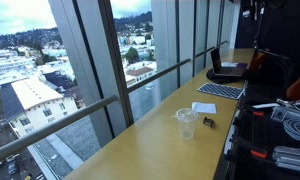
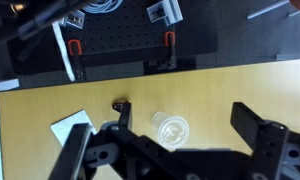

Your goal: Put the straw in the plastic cup

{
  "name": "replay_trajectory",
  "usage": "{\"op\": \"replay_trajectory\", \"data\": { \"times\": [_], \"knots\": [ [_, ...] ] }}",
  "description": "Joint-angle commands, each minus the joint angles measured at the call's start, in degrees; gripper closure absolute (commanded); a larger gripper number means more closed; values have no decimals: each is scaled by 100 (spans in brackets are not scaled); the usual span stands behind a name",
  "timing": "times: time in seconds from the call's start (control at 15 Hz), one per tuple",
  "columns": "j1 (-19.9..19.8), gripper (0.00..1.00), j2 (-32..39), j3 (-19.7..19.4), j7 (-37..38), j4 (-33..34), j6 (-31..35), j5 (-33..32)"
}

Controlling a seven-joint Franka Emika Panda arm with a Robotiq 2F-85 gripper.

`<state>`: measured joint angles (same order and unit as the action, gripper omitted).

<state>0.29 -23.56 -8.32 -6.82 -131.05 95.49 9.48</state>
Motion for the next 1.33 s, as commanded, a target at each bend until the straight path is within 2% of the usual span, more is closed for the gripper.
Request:
{"op": "replay_trajectory", "data": {
  "times": [0.0,0.53,0.67,0.93,1.27],
  "knots": [
    [-123,0,11,103,-38,19,-16,35],
    [-139,0,59,97,-70,3,56,4],
    [-204,0,189,106,-215,-181,600,-259],
    [-233,0,738,35,-883,-665,2540,-792],
    [-45,0,1919,108,-1743,-862,4622,-605]
  ]
}}
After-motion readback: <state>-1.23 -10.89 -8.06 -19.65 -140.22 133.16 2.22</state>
